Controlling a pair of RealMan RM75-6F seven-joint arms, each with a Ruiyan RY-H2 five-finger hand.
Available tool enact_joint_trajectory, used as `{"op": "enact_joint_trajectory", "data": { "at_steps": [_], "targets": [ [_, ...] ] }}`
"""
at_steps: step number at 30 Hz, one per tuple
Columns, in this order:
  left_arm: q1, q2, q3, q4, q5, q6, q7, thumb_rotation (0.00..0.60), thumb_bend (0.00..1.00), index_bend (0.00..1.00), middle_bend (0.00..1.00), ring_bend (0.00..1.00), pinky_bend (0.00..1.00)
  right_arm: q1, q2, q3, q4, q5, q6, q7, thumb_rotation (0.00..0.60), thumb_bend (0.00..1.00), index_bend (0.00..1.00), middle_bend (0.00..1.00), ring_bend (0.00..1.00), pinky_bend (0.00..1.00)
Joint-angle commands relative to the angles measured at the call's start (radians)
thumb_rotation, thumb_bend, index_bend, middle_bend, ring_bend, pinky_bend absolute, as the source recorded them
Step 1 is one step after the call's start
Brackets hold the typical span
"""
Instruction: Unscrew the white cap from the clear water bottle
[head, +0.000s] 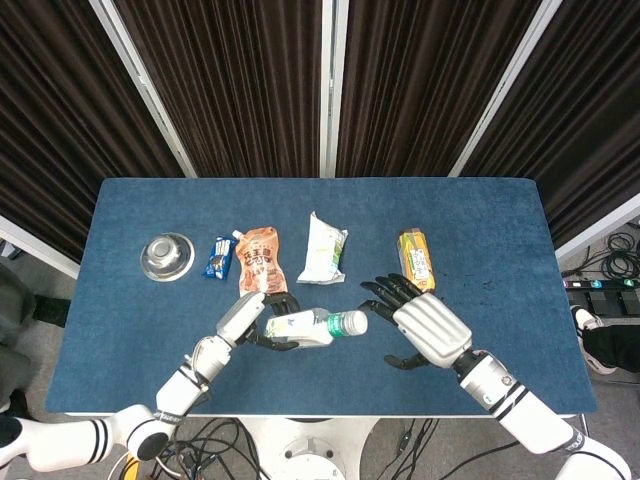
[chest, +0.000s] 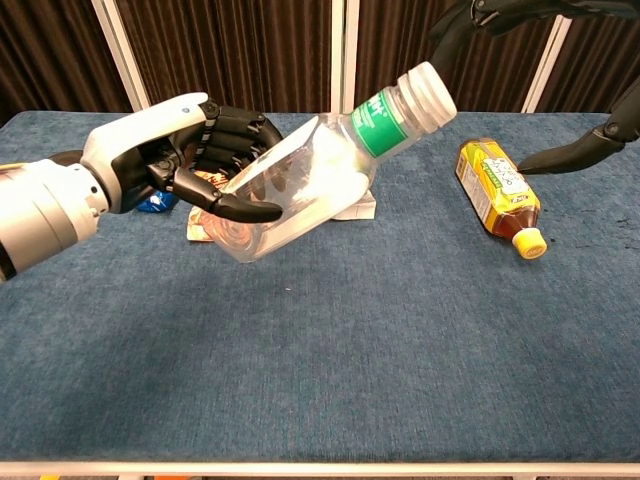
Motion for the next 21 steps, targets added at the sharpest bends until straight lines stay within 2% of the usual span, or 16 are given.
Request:
{"op": "enact_joint_trajectory", "data": {
  "at_steps": [1, 21],
  "targets": [
    [-0.002, 0.000, -0.001, 0.000, -0.001, -0.002, 0.001, 0.600, 0.21, 0.66, 0.58, 0.50, 0.55, 0.001, 0.000, 0.000, -0.002, -0.006, 0.000, 0.001, 0.600, 0.10, 0.21, 0.05, 0.00, 0.00],
    [-0.004, -0.004, 0.002, 0.012, -0.007, -0.009, -0.003, 0.600, 0.21, 0.66, 0.58, 0.50, 0.55, -0.006, 0.001, -0.011, -0.021, -0.050, 0.007, -0.005, 0.600, 0.10, 0.21, 0.05, 0.00, 0.00]
  ]
}}
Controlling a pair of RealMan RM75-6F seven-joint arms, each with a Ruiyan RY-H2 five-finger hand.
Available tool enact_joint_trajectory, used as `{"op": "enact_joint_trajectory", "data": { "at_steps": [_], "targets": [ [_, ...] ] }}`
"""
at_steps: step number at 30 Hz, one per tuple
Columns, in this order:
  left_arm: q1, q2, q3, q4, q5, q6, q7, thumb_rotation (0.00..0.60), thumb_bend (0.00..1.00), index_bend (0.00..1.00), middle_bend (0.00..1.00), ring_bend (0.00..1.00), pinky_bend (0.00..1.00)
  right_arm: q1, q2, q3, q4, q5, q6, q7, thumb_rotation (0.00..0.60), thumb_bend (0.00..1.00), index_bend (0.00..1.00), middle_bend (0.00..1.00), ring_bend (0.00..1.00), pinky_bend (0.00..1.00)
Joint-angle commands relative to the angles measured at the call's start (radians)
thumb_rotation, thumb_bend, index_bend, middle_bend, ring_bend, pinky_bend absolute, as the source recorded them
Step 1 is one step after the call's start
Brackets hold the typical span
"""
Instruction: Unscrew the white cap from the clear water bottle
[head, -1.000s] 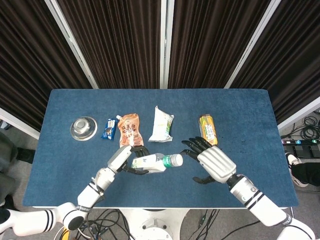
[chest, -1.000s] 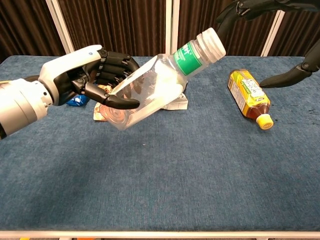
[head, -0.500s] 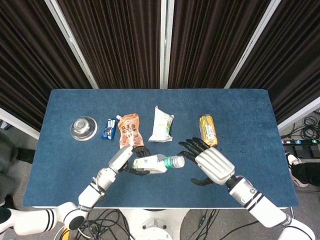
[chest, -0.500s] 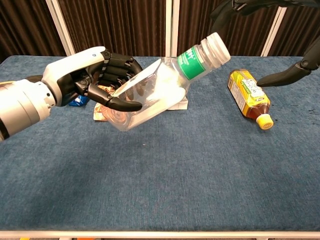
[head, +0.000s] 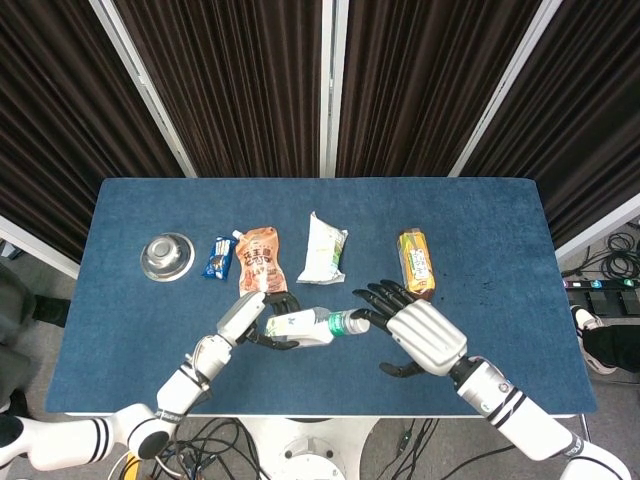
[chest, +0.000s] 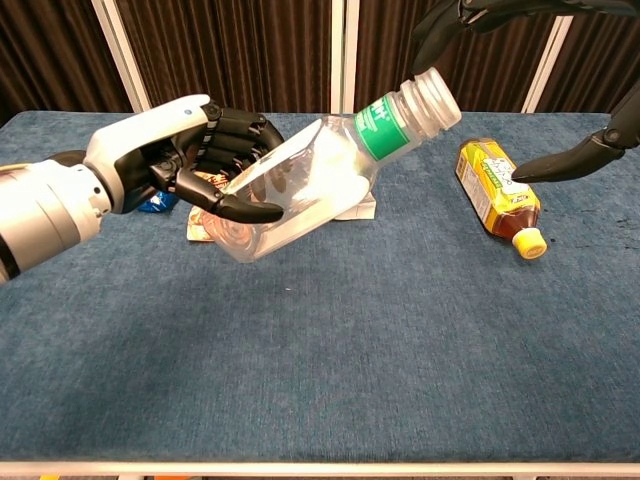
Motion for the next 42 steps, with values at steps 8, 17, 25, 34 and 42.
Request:
{"op": "enact_joint_trajectory", "data": {
  "at_steps": [8, 17, 25, 34, 42],
  "targets": [
    [0.002, -0.004, 0.001, 0.003, -0.001, 0.003, -0.005, 0.600, 0.21, 0.66, 0.58, 0.50, 0.55, -0.006, -0.018, 0.009, 0.011, -0.020, 0.027, 0.014, 0.600, 0.11, 0.21, 0.05, 0.00, 0.00],
    [0.003, -0.003, -0.008, -0.012, 0.001, 0.012, -0.033, 0.600, 0.21, 0.67, 0.58, 0.50, 0.55, -0.011, -0.119, 0.050, 0.065, -0.010, 0.118, -0.029, 0.600, 0.15, 0.27, 0.08, 0.00, 0.00],
    [0.001, 0.004, -0.010, -0.020, 0.001, 0.009, -0.042, 0.600, 0.21, 0.67, 0.58, 0.50, 0.55, -0.001, -0.176, 0.064, 0.091, 0.023, 0.136, -0.081, 0.600, 0.19, 0.37, 0.10, 0.00, 0.00],
    [0.002, 0.007, -0.007, -0.022, 0.007, 0.012, -0.045, 0.600, 0.21, 0.67, 0.58, 0.50, 0.55, 0.002, -0.175, 0.065, 0.092, 0.047, 0.132, -0.088, 0.600, 0.20, 0.38, 0.10, 0.00, 0.00],
    [0.000, 0.006, -0.007, -0.019, 0.007, 0.010, -0.047, 0.600, 0.21, 0.67, 0.58, 0.50, 0.55, 0.006, -0.174, 0.067, 0.096, 0.056, 0.127, -0.087, 0.600, 0.22, 0.40, 0.11, 0.00, 0.00]
  ]
}}
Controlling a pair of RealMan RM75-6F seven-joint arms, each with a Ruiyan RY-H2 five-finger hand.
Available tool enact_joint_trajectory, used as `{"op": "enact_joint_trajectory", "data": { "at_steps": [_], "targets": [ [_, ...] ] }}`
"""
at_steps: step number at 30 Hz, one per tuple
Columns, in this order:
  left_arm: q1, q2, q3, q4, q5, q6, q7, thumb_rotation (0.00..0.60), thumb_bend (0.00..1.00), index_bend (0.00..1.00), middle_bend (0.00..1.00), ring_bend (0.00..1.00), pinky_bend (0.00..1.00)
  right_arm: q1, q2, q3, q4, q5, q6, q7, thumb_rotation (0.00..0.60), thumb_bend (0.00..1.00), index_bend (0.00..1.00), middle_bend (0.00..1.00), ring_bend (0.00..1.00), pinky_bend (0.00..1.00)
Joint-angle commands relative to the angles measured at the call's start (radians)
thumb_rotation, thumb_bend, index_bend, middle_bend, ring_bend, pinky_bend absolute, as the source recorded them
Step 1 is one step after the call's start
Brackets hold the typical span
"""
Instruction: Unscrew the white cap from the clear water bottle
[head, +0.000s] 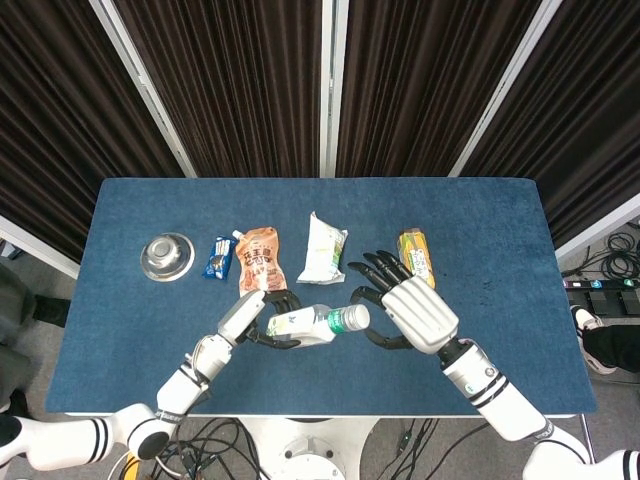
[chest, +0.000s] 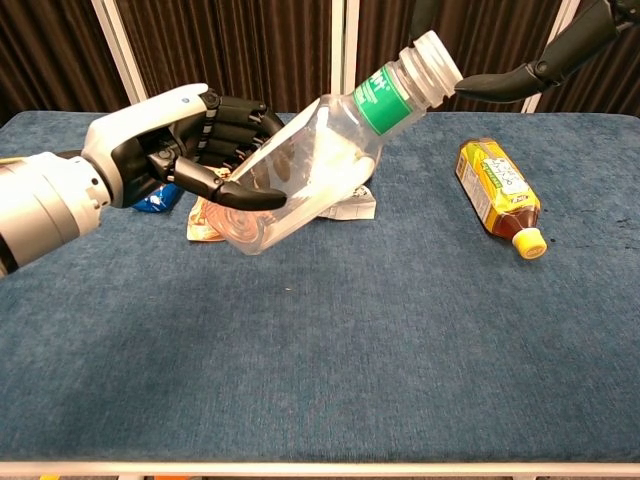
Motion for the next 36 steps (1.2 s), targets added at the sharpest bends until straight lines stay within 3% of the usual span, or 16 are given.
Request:
{"op": "enact_joint_trajectory", "data": {
  "at_steps": [1, 16, 26, 30, 36],
  "targets": [
    [0.001, -0.001, 0.002, 0.001, 0.001, 0.001, 0.000, 0.600, 0.21, 0.67, 0.58, 0.50, 0.55, 0.002, -0.001, 0.001, 0.002, 0.003, -0.002, 0.002, 0.600, 0.22, 0.41, 0.11, 0.00, 0.00],
    [0.005, 0.002, 0.007, 0.004, -0.001, 0.002, -0.009, 0.600, 0.21, 0.67, 0.58, 0.50, 0.55, 0.003, -0.007, 0.004, 0.008, -0.007, 0.011, 0.005, 0.600, 0.33, 0.53, 0.15, 0.00, 0.00],
    [0.028, 0.028, 0.018, 0.022, -0.001, 0.025, -0.003, 0.600, 0.21, 0.67, 0.58, 0.50, 0.55, -0.029, 0.044, 0.009, -0.002, -0.021, 0.052, 0.048, 0.600, 0.34, 0.54, 0.15, 0.00, 0.00],
    [0.047, 0.060, 0.031, 0.057, -0.013, 0.032, 0.063, 0.600, 0.21, 0.67, 0.58, 0.50, 0.53, -0.037, 0.083, 0.012, 0.010, 0.031, 0.038, 0.064, 0.600, 0.34, 0.54, 0.15, 0.00, 0.00],
    [0.062, 0.125, 0.057, 0.107, -0.105, -0.034, 0.289, 0.600, 0.21, 0.67, 0.57, 0.49, 0.49, -0.039, 0.110, -0.004, 0.037, 0.092, -0.004, 0.060, 0.600, 0.34, 0.54, 0.15, 0.00, 0.00]
  ]
}}
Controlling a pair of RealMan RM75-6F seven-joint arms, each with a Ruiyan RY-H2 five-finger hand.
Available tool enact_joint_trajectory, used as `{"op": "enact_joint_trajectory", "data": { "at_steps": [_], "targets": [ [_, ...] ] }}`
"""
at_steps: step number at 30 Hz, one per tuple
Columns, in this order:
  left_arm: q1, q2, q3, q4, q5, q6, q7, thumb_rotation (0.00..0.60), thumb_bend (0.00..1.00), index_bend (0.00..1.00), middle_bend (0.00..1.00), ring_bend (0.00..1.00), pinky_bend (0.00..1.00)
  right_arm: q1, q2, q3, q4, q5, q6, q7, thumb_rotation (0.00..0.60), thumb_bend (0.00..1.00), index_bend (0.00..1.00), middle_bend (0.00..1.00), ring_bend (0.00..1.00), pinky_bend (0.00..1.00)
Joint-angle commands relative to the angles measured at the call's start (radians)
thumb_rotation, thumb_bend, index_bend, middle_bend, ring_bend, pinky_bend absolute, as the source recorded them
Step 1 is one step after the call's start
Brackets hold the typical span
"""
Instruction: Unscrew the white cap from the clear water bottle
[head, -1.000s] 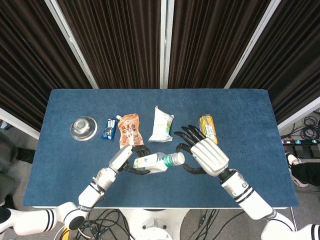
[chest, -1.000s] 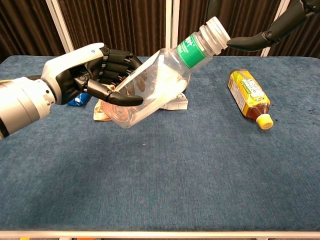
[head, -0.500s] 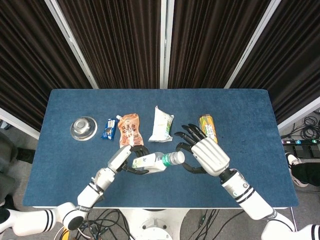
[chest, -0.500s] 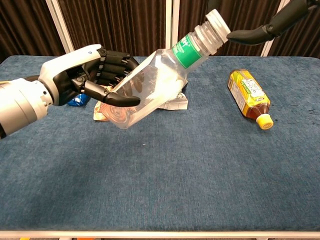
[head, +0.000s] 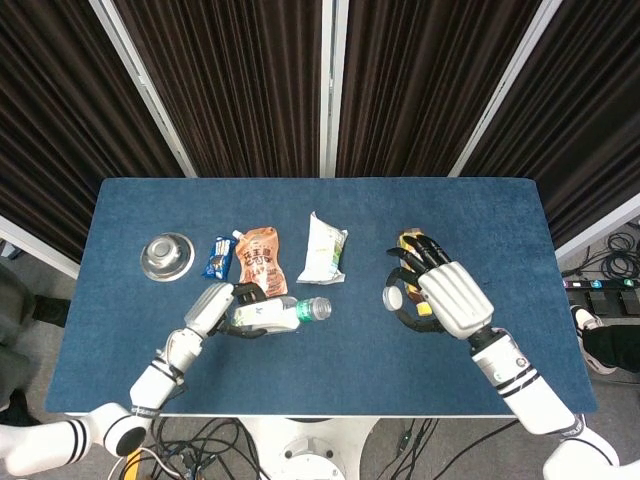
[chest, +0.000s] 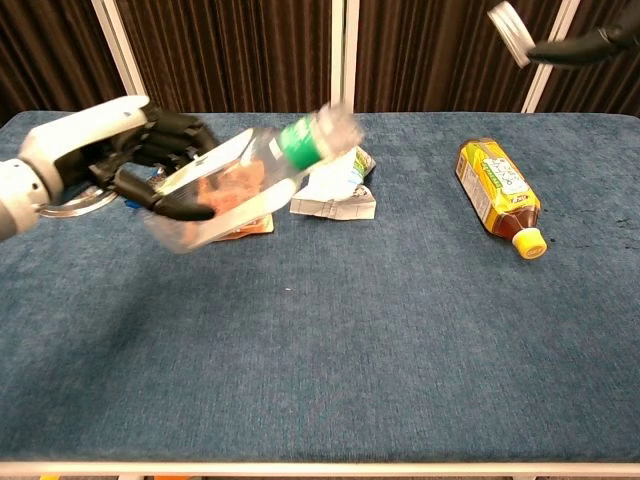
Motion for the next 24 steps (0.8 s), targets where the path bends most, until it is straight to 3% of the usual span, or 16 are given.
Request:
{"op": "enact_joint_trajectory", "data": {
  "at_steps": [1, 7, 11, 16, 19, 24],
  "targets": [
    [0.014, 0.051, 0.022, 0.033, -0.083, -0.053, 0.187, 0.600, 0.21, 0.67, 0.57, 0.49, 0.49, 0.001, 0.002, -0.013, 0.023, 0.028, -0.028, -0.003, 0.600, 0.34, 0.54, 0.15, 0.00, 0.00],
    [0.005, 0.025, 0.033, 0.053, -0.154, -0.085, 0.426, 0.600, 0.21, 0.66, 0.56, 0.49, 0.44, 0.005, -0.029, -0.035, 0.059, 0.042, -0.057, -0.010, 0.600, 0.34, 0.54, 0.15, 0.00, 0.00],
    [0.000, -0.006, 0.033, 0.061, -0.182, -0.095, 0.508, 0.600, 0.21, 0.63, 0.53, 0.43, 0.40, 0.005, -0.046, -0.050, 0.076, 0.053, -0.068, -0.034, 0.600, 0.34, 0.54, 0.15, 0.00, 0.00],
    [-0.001, 0.009, 0.031, 0.011, -0.219, -0.127, 0.536, 0.600, 0.18, 0.34, 0.20, 0.15, 0.26, 0.015, -0.084, -0.075, 0.105, 0.075, -0.097, -0.079, 0.600, 0.35, 0.55, 0.15, 0.00, 0.00],
    [0.011, 0.020, 0.028, -0.017, -0.207, -0.101, 0.532, 0.600, 0.17, 0.26, 0.12, 0.09, 0.20, 0.029, -0.114, -0.081, 0.126, 0.093, -0.114, -0.110, 0.600, 0.35, 0.55, 0.15, 0.00, 0.00],
    [0.032, 0.044, 0.020, -0.054, -0.191, -0.058, 0.521, 0.600, 0.17, 0.23, 0.10, 0.08, 0.17, 0.074, -0.191, -0.094, 0.185, 0.156, -0.179, -0.169, 0.600, 0.35, 0.54, 0.14, 0.00, 0.00]
  ]
}}
